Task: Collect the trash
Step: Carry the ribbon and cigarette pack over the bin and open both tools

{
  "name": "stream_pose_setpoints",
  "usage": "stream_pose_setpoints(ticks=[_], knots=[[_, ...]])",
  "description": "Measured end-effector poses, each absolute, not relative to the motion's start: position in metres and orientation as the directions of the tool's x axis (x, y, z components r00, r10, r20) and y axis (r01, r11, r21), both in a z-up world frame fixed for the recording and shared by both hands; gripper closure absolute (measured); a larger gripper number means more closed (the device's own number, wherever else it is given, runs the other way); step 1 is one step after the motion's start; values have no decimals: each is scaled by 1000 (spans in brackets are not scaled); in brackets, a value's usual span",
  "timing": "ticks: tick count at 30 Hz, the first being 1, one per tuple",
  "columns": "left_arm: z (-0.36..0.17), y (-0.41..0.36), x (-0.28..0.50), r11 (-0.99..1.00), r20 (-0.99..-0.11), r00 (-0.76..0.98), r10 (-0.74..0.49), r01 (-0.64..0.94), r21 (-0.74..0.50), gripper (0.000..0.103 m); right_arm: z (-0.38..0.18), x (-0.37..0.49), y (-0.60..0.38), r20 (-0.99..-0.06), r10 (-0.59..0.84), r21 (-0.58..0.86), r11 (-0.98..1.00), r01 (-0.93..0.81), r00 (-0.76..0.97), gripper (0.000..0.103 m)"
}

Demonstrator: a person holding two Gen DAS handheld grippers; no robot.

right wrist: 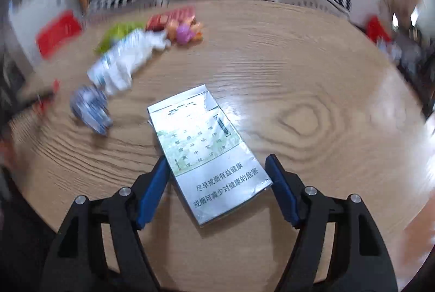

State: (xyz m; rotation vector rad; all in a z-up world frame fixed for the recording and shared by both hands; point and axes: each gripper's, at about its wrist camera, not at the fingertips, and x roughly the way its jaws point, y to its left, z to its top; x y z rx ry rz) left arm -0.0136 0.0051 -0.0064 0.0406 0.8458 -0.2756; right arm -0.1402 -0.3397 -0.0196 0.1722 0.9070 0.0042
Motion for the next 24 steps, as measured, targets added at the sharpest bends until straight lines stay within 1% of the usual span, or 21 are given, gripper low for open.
stream_pose_setpoints(ticks=[1, 3, 4, 5, 8, 12, 15, 19, 22, 24], knots=[[-4, 4, -22, 960, -735, 635, -240, 267, -83, 96, -13, -154, -346, -757, 90, 187, 979, 83, 647, 33], [2, -1, -44, 946, -724, 619, -305, 284, -155, 96, -2, -176, -354, -725, 102, 216, 973, 84, 681, 33], [7, -9, -59, 926, -718, 592, -367, 309, -218, 96, 4, -189, -361, -709, 120, 240, 968, 78, 695, 33], [11, -18, -70, 908, -710, 575, -407, 339, -247, 96, 8, -200, -366, -696, 135, 261, 963, 73, 705, 33], [31, -86, -119, 826, -684, 515, -517, 511, -240, 96, 16, -244, -389, -665, 130, 289, 953, 93, 735, 33], [38, -183, -174, 682, -703, 359, -614, 689, -244, 96, 18, -306, -424, -652, 48, 277, 944, 179, 757, 32], [25, -247, -213, 599, -741, 283, -609, 777, -195, 96, 8, -344, -454, -658, 23, 315, 916, 247, 752, 32], [-9, -314, -262, 521, -788, 158, -595, 823, -228, 96, -16, -387, -482, -671, 3, 353, 881, 317, 741, 32], [-42, -343, -288, 496, -825, 79, -559, 829, -257, 96, -56, -412, -497, -707, 23, 396, 841, 368, 707, 32], [-73, -360, -305, 486, -853, 25, -521, 830, -272, 96, -80, -425, -501, -725, 29, 408, 823, 395, 689, 33]])
